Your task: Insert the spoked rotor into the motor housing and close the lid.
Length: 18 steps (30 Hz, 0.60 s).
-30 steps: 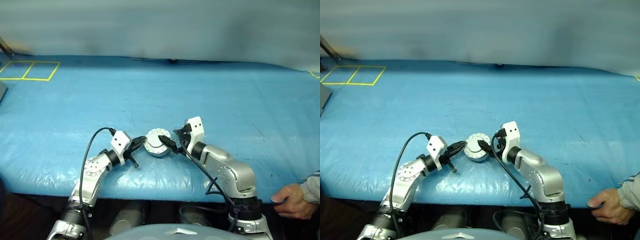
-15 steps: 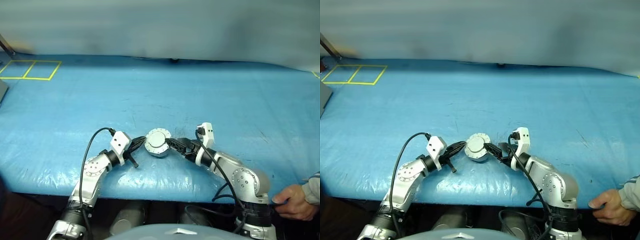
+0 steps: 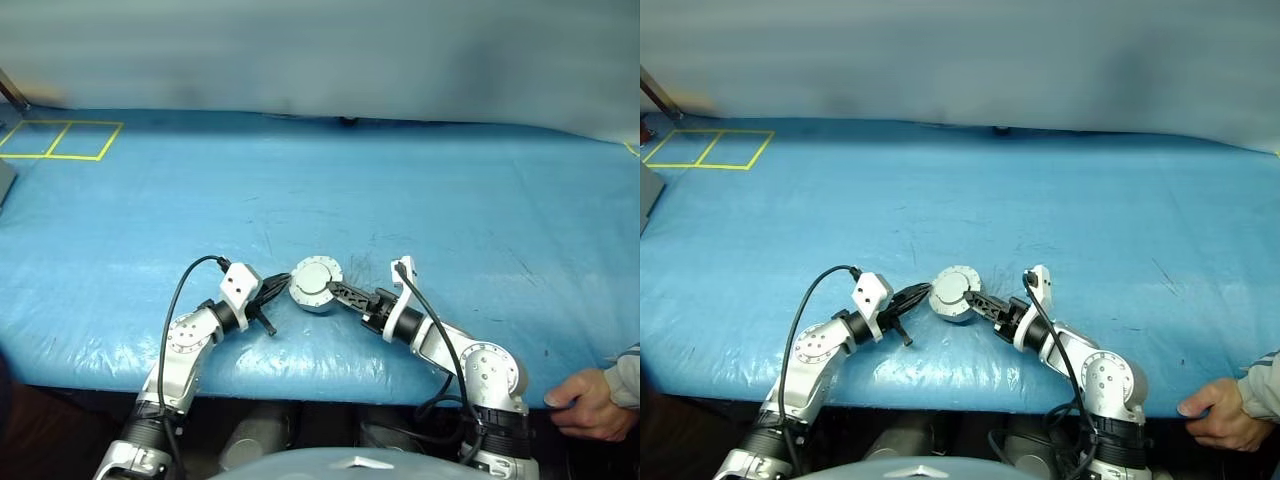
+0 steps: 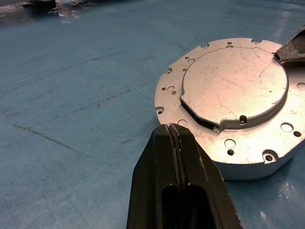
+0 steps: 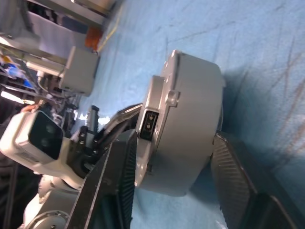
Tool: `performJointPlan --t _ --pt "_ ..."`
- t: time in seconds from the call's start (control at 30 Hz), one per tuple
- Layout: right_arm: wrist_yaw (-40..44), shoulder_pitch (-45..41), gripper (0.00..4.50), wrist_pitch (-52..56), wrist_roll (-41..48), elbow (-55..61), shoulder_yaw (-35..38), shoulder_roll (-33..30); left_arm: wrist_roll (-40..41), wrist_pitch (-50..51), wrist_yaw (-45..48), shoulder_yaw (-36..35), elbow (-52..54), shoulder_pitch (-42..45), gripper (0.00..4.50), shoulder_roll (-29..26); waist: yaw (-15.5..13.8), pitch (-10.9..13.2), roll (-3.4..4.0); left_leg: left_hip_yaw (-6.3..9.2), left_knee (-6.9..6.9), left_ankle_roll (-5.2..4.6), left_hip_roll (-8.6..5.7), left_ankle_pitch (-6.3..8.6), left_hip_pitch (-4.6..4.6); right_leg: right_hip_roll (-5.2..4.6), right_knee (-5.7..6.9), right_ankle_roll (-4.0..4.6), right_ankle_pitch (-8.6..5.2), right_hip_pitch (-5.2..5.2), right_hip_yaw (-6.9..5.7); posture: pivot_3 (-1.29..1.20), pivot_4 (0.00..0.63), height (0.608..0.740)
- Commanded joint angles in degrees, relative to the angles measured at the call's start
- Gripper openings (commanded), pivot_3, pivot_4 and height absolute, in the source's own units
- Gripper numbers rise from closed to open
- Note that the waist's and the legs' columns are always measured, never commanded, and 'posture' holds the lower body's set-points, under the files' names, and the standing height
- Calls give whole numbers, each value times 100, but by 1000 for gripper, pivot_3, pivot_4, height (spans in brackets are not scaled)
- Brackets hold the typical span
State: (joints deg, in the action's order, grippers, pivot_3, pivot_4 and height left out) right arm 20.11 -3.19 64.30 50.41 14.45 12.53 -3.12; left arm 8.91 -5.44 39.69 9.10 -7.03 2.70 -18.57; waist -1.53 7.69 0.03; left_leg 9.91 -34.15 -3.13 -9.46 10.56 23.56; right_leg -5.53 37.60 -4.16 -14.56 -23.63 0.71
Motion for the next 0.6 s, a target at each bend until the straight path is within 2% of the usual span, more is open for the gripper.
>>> performJointPlan --t 0.03,0.07,0.33,0.5,0.6 --pt "-67 8 1424 -6 129 -41 31 -22 -125 76 29 103 -42 -67 0 -18 -5 0 0 0 -3 0 0 0 1 0 0 -4 -2 1 -2 0 150 740" --pt "-80 9 1272 -15 137 -68 25 -34 -125 69 22 98 -39 -69 0 -15 -3 -1 4 0 -4 0 0 0 0 1 0 -9 -3 2 -1 0 150 740" --pt "-254 -57 1270 -63 319 -135 86 75 -1 -86 -248 -125 47 -46 0 137 7 -1 3 0 -7 1 0 -1 0 0 3 -5 2 2 0 0 150 740" --pt "-531 -238 1270 -124 980 -216 535 416 626 37 -580 -654 440 24 0 522 61 8 3 0 -11 1 1 -1 7 2 10 -1 5 -6 0 0 150 740" --pt "-810 -430 1270 -246 1673 -316 914 693 1054 304 -760 -960 693 53 0 695 83 19 2 0 -13 2 0 -2 18 2 11 10 12 -13 0 0 150 740"
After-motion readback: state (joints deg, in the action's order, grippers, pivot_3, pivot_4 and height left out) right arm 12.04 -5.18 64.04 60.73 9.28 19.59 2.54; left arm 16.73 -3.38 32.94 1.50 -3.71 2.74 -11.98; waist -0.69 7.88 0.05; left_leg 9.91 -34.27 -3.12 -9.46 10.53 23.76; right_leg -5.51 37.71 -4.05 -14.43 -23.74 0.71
